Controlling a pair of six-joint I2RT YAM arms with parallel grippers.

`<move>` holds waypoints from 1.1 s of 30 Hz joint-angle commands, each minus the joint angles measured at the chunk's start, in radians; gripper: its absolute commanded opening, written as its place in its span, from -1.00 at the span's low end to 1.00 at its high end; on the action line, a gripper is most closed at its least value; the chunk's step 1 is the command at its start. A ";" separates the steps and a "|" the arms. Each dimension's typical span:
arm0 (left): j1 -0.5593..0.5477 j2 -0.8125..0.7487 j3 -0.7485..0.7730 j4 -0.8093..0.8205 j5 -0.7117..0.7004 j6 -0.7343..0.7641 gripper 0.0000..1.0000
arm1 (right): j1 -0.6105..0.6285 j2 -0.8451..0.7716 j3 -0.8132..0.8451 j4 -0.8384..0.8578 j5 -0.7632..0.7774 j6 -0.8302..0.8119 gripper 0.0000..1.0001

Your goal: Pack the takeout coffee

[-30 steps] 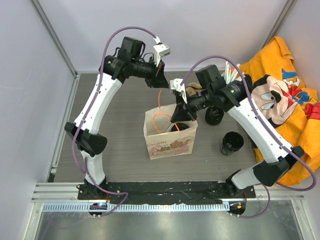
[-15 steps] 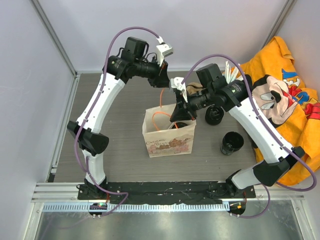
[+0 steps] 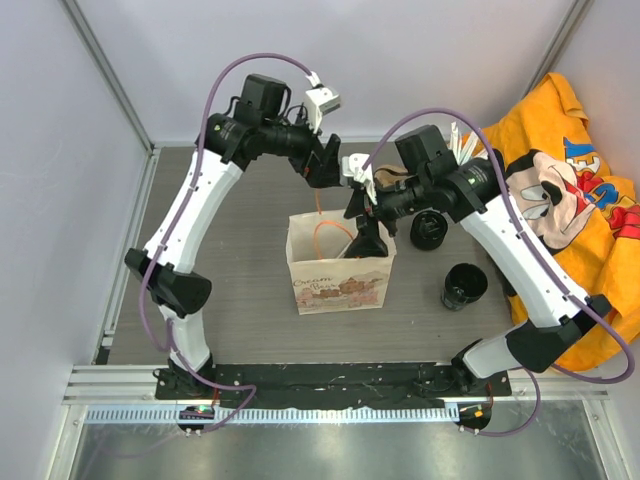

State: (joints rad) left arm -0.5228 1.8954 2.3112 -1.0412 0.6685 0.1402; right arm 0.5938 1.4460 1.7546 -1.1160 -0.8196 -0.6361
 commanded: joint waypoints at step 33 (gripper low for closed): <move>0.837 -0.664 -0.394 -0.068 -0.049 -0.016 0.99 | -0.334 -0.303 0.111 0.338 1.221 0.260 0.99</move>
State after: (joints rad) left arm 0.2989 1.2480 1.9041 -1.1080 0.5880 0.1368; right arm 0.2749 1.1481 1.8767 -0.8749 0.3202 -0.4118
